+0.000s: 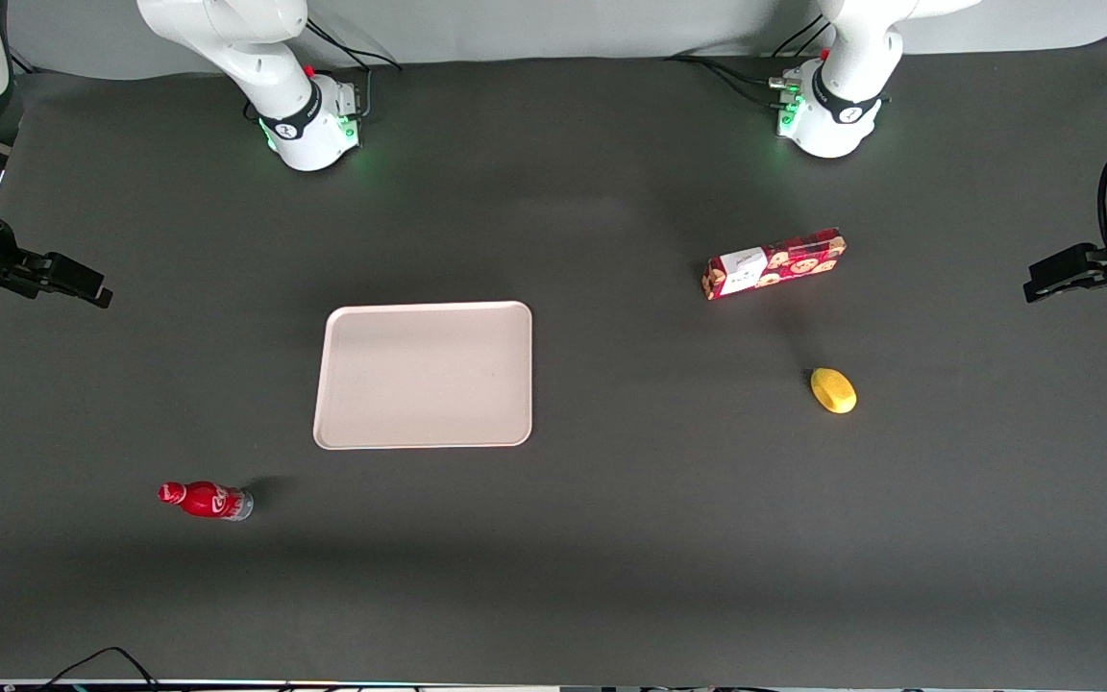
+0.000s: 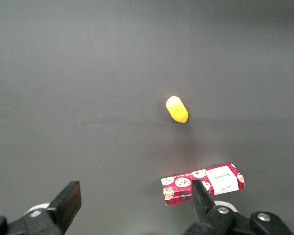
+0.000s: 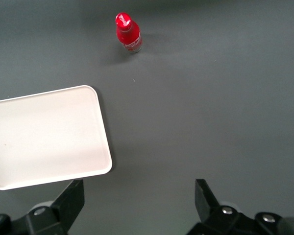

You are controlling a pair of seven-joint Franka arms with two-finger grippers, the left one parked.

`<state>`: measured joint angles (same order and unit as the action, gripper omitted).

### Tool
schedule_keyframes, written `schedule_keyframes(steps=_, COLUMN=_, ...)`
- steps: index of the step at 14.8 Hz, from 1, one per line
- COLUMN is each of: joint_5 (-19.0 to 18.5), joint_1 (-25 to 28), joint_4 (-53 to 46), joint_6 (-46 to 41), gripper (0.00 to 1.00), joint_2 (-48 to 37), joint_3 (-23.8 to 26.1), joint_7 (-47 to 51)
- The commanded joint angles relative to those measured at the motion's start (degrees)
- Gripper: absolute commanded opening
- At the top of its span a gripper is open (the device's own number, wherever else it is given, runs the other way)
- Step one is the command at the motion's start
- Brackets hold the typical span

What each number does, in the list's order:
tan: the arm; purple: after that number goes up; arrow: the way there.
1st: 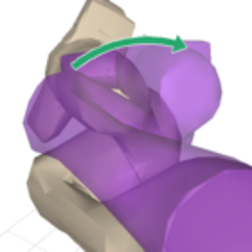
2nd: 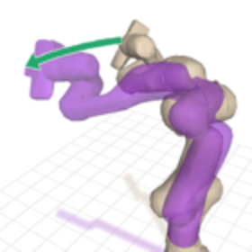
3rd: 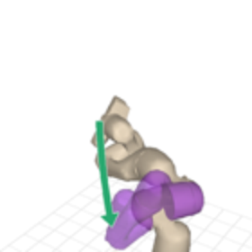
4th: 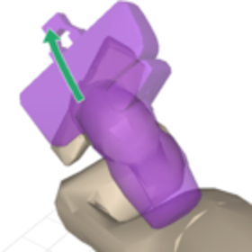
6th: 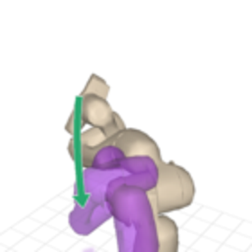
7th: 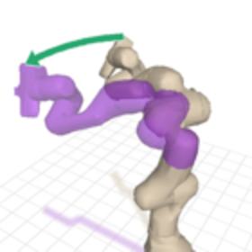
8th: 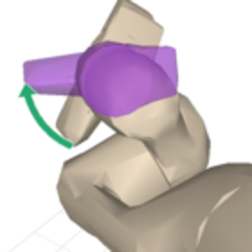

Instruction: Place coke bottle on tray

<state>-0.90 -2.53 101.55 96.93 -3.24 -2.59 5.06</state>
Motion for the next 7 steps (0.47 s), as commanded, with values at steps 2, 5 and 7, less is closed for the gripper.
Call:
schedule_keyframes(steps=2, joint_5=-1.6, joint_1=-0.4, joint_4=-2.2, joint_6=2.4, gripper=1.0, joint_2=2.4, joint_3=0.0, joint_7=-2.8)
schedule_keyframes(steps=5, joint_5=-1.8, joint_1=-1.2, joint_4=-5.6, joint_6=6.6, gripper=1.0, joint_2=7.7, joint_3=-0.3, joint_7=-7.4)
schedule_keyframes(steps=7, joint_5=-1.6, joint_1=-1.2, joint_4=-9.5, joint_6=7.5, gripper=1.0, joint_2=12.4, joint_3=-0.3, joint_7=-7.8)
